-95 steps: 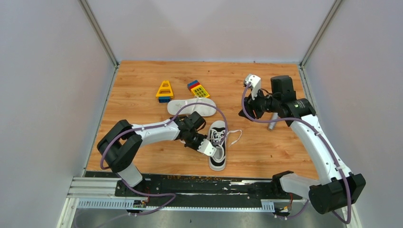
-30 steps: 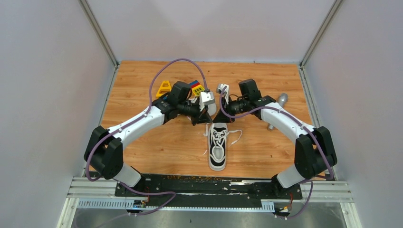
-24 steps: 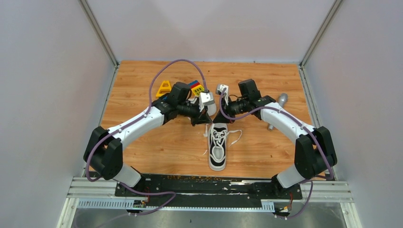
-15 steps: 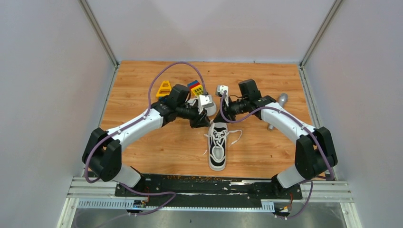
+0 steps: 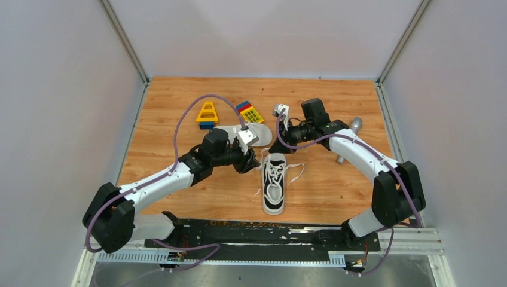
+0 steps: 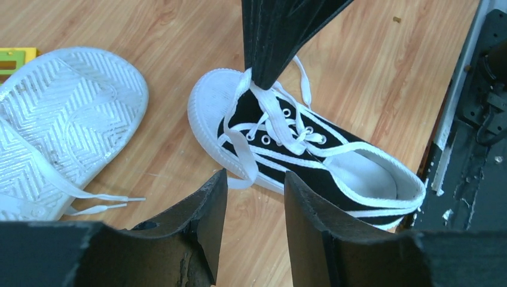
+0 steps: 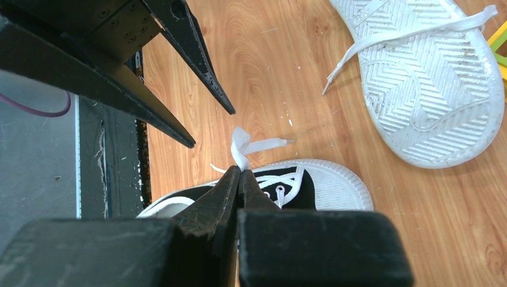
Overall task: Tie the shoes
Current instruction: Wrap the shoelace around the shoelace.
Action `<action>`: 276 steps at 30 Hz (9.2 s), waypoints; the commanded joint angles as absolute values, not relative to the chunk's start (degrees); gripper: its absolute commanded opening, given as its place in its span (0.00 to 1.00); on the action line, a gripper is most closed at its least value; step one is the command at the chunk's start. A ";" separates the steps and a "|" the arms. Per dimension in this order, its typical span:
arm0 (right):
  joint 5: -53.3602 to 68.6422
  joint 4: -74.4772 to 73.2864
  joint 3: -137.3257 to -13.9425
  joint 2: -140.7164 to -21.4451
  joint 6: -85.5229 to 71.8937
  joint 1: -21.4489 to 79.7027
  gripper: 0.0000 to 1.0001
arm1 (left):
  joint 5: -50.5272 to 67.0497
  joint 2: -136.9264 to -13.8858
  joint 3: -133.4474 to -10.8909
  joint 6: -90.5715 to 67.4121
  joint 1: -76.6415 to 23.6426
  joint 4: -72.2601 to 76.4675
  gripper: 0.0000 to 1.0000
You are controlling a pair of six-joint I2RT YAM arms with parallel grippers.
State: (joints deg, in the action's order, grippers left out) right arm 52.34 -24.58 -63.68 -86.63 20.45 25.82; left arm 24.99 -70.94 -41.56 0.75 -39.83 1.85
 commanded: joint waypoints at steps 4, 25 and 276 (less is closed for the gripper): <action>51.27 -23.54 -64.25 -84.65 13.87 25.67 0.00 | 20.10 -74.11 -42.74 -3.37 -42.79 13.40 0.48; 48.08 -19.37 -63.55 -85.16 4.05 24.12 0.00 | 23.11 -83.20 -43.15 -7.11 -46.49 21.17 0.35; 53.51 -44.84 -72.08 -82.55 8.39 19.75 0.00 | 32.32 -91.23 -53.43 3.93 -44.87 10.86 0.00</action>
